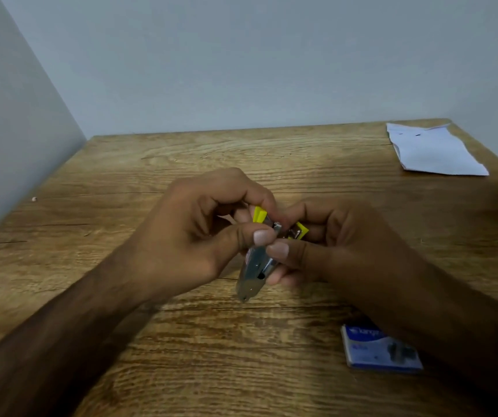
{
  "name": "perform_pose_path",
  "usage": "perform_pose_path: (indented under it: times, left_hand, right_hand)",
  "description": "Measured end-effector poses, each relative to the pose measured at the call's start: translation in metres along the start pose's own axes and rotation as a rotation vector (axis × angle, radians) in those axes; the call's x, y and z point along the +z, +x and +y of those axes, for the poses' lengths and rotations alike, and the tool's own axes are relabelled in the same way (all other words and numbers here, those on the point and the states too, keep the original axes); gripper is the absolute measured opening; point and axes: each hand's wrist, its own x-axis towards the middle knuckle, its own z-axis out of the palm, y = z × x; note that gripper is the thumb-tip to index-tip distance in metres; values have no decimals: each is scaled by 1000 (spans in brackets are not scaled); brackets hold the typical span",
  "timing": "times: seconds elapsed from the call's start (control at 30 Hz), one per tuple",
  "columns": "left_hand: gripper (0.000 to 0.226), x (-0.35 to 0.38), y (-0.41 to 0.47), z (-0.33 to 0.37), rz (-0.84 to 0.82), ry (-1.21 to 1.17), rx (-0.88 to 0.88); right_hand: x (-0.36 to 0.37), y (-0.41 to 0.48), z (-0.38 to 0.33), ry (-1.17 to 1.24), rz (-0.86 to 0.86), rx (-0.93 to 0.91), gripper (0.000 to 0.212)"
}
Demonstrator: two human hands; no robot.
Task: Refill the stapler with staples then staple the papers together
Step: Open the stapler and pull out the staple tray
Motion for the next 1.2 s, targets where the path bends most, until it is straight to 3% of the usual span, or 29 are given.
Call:
perform_pose_path:
  times: [0.13,0.3,0.4,0.57,0.73,0.93,1.2]
  left_hand:
    - [9,-5,-5,1,-12,40,49]
    - [15,-21,-12,-3,65,-192,-10]
    - [20,-34,-13,-6,-36,-179,-22]
    - [19,-67,-22,-15,-197,-184,-52]
    - [26,-84,-51,-36,-182,-111,-20]
    - [34,-85,-92,-62,-128,-41,-81]
    - [28,-80,-93,-52,-229,119,-123]
  right_hand:
    - [6,-1,3,15,-4,3,15]
    - [-8,0,2,148,2,108,23]
    - [-8,2,0,32,-113,99,24]
    - [-9,2,-8,-369,-138,-11,17]
    - [-9,2,-12,-628,-197,-82,18]
    - [-12,2,-8,-719,-216,-84,26]
    - [-17,0,-4,-709,-243,-125,23]
